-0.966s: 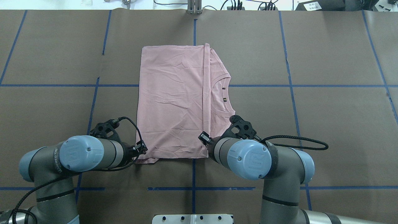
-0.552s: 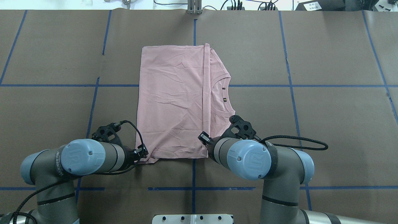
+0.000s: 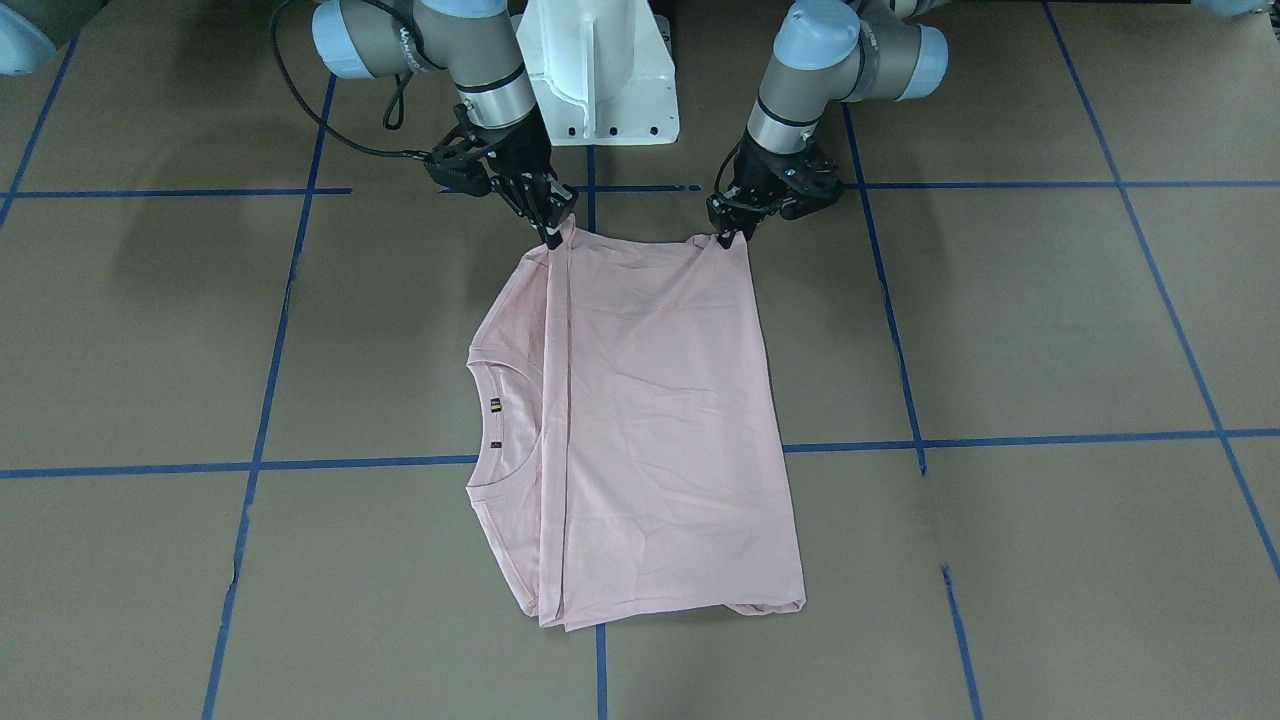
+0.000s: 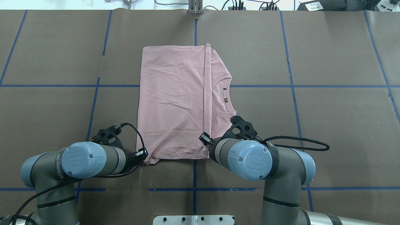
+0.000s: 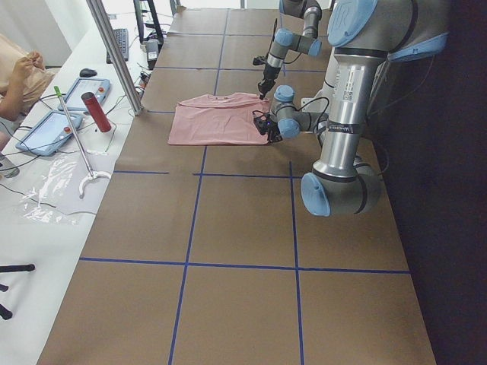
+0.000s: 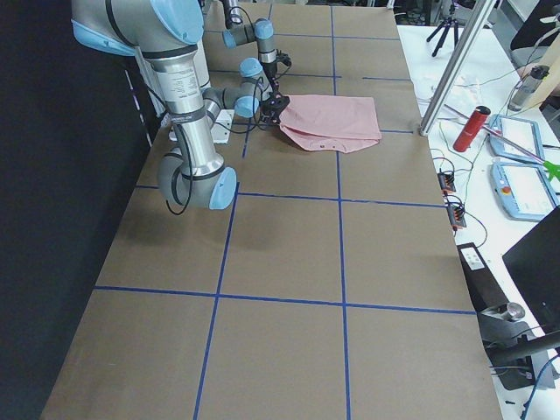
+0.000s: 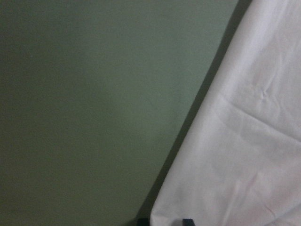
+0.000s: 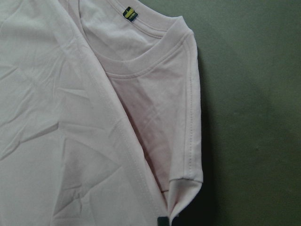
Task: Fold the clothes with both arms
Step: 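Lift the near edge with both grippers and fold it over toward the far edge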
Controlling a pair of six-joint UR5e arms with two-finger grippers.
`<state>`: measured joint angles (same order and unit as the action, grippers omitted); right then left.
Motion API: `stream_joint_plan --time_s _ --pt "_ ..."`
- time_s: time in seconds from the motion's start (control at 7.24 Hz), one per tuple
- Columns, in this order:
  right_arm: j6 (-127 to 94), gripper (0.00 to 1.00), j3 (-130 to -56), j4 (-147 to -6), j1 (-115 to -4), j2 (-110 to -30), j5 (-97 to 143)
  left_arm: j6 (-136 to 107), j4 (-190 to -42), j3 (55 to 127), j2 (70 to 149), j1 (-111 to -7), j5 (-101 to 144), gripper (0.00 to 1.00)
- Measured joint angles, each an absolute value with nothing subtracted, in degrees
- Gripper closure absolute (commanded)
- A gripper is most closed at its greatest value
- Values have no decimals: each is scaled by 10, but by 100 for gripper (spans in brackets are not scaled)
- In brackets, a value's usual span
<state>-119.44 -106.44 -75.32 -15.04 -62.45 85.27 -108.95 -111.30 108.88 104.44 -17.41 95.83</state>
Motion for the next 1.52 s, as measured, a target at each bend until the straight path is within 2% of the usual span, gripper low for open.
stream_joint_plan --time_s 1.1,1.38,1.52 --pt "-1189 100 -1131 -751 -155 -678 863 -1096 -1047 1155 1050 -178 958 100" --pt "-1191 100 -1156 -752 -154 -685 861 -1104 -1012 1213 1050 -177 962 100" --pt "-1193 100 -1192 -758 -154 -696 862 -1105 -973 1263 1051 -179 975 100"
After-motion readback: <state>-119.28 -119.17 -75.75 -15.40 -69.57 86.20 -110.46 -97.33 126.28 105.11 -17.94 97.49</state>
